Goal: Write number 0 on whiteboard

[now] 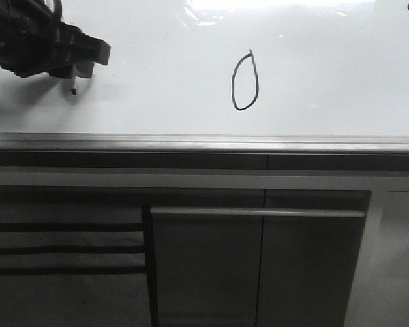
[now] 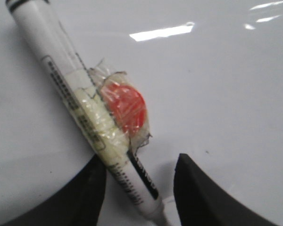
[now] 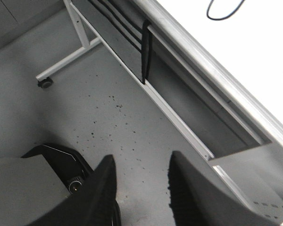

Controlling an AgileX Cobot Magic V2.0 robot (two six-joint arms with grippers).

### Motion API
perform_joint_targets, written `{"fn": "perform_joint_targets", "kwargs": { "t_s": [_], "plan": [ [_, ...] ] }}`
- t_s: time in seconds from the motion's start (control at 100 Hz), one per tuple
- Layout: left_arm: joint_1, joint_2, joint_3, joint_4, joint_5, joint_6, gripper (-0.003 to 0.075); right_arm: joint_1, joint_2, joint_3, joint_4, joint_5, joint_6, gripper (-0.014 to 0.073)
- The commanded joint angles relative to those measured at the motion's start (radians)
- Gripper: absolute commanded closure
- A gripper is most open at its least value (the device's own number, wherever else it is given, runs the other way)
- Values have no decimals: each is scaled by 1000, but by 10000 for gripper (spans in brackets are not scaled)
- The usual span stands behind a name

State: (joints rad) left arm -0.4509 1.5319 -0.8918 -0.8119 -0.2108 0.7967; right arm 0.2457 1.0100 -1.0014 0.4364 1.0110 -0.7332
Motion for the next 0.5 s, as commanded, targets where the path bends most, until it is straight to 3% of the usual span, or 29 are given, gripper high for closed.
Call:
{"fn": "perform_joint_targets", "kwargs": {
  "t_s": [0.0,0.1,0.22,0.31,0.49],
  "plan": [
    [23,-95,-29,10,19,39,405,-8,-17,-26,-15,-30,24,354],
    [89,-171,-29,41,196,58,405,-8,-39,-26,-86,-24,69,354],
    [198,-273,-29,134,504,47,405,-8,-83,-26,-193,-22,170,354],
    [254,-349,-29,195,630,-1,405,-17,-116,-26,-265,-35,280,355],
    [276,-477,-29,541,787,-343,405,-64,-175,-11,-313,-54,419,355]
  ]
}}
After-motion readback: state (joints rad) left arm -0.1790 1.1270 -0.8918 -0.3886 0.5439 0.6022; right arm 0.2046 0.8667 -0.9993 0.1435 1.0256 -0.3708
